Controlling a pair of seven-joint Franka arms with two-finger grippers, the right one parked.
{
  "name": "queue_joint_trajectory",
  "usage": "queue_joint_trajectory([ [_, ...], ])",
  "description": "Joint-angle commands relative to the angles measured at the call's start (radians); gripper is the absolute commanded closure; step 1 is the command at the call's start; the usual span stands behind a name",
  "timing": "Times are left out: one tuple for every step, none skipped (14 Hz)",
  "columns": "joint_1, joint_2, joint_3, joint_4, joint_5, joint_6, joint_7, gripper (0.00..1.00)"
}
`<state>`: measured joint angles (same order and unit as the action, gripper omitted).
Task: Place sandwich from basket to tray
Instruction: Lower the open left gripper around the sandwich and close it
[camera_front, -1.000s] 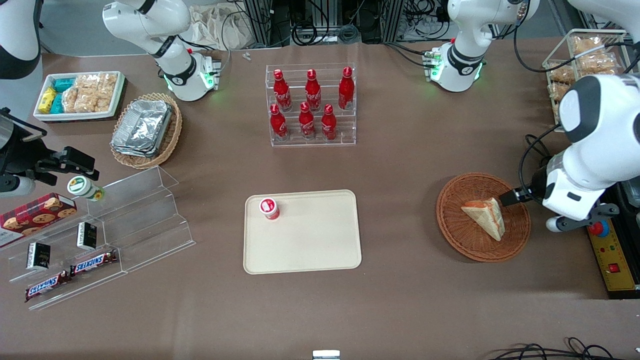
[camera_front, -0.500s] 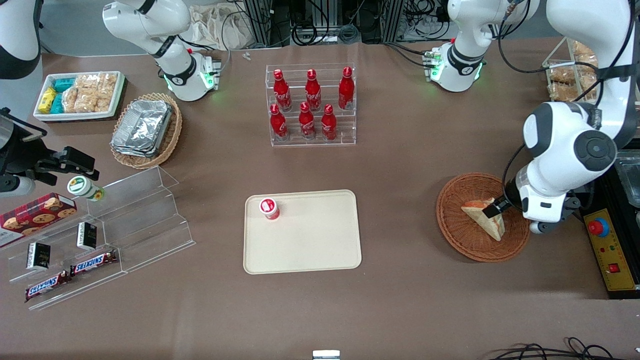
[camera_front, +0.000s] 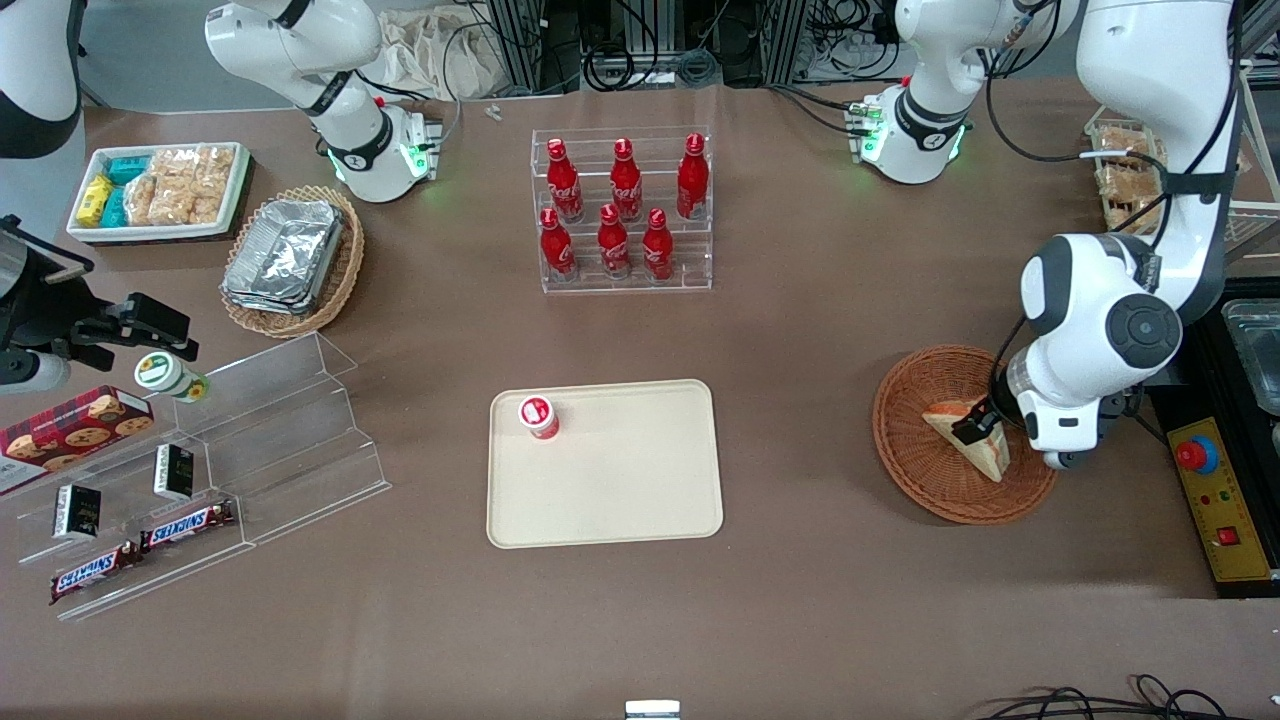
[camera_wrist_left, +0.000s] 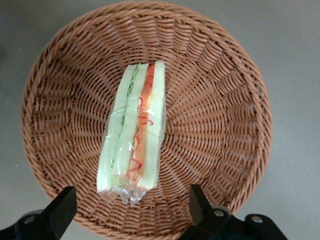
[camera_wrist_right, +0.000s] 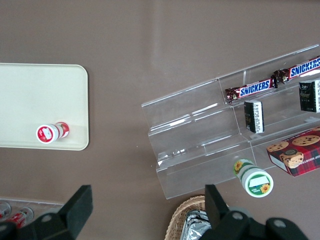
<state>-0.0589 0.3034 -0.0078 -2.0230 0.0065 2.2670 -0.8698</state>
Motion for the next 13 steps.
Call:
queue_joint_trajectory([
  [0.004, 0.017, 0.005, -0.016, 0.003, 0.036, -0.048, 0.0],
  [0.002, 0.019, 0.02, -0.017, 0.004, 0.036, -0.049, 0.0],
  [0.002, 0.017, 0.022, -0.026, 0.006, 0.036, -0.048, 0.0],
  [0.002, 0.017, 0.028, -0.032, 0.007, 0.042, -0.048, 0.0],
  [0.002, 0.019, 0.031, -0.04, 0.007, 0.057, -0.049, 0.0],
  [0.002, 0.028, 0.032, -0.049, 0.007, 0.081, -0.049, 0.0],
  [0.002, 0.037, 0.032, -0.058, 0.007, 0.106, -0.049, 0.0],
  [0.002, 0.052, 0.031, -0.062, 0.007, 0.127, -0.049, 0.05],
  [0.002, 0.059, 0.031, -0.063, 0.006, 0.135, -0.051, 0.22],
  [0.002, 0.06, 0.031, -0.063, 0.006, 0.138, -0.064, 0.37],
  [0.001, 0.063, 0.031, -0.062, 0.006, 0.147, -0.092, 0.51],
  [-0.001, 0.063, 0.031, -0.054, 0.006, 0.154, -0.13, 0.7],
  [-0.005, 0.062, 0.031, -0.048, 0.007, 0.154, -0.162, 0.88],
])
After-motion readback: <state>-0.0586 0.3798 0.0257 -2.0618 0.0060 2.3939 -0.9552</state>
